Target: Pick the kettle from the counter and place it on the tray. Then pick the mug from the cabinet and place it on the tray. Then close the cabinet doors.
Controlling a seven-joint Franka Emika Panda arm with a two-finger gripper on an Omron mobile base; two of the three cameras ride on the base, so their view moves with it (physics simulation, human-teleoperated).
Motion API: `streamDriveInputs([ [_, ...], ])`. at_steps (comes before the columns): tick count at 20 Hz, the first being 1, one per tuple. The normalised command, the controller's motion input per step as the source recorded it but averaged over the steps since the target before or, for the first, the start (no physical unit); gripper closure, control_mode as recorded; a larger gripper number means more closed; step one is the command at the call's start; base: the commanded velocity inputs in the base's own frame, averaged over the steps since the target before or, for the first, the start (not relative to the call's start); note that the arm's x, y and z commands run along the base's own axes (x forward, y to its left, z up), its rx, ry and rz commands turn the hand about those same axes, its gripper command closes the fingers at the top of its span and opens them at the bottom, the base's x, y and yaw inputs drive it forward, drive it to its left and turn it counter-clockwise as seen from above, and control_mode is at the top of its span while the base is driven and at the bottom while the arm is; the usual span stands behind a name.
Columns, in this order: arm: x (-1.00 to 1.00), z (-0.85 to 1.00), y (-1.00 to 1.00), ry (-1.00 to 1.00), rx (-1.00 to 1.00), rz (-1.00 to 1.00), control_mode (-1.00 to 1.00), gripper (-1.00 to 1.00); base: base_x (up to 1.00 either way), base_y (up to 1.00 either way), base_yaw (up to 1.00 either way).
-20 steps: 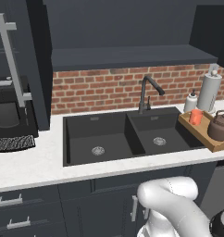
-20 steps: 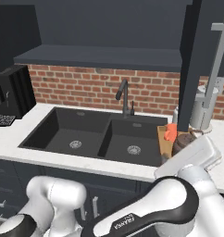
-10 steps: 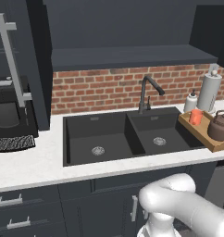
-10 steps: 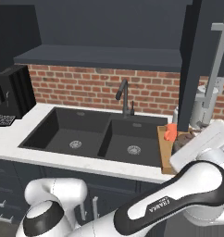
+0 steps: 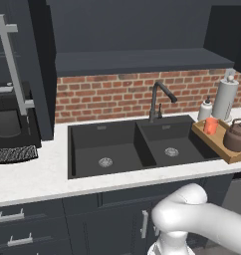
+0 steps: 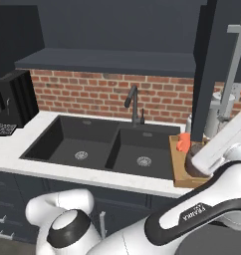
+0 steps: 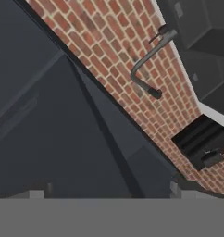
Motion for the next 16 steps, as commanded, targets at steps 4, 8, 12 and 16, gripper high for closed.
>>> streamDriveInputs([
  [4, 0.0, 0.28, 0.63, -0.01, -0.08, 0.08, -1.0, -1.0, 0.0, 0.0, 0.0],
  [8, 0.0, 0.26, 0.91, 0.0, -0.13, 0.06, -1.0, -1.0, 0.0, 0.0, 0.0],
  [12, 0.0, 0.23, 0.97, 0.0, -0.15, 0.04, -1.0, -1.0, 0.0, 0.0, 0.0],
  [16, 0.09, 0.24, 1.0, 0.0, -0.13, 0.01, -1.0, -1.0, 0.0, 0.0, 0.0],
])
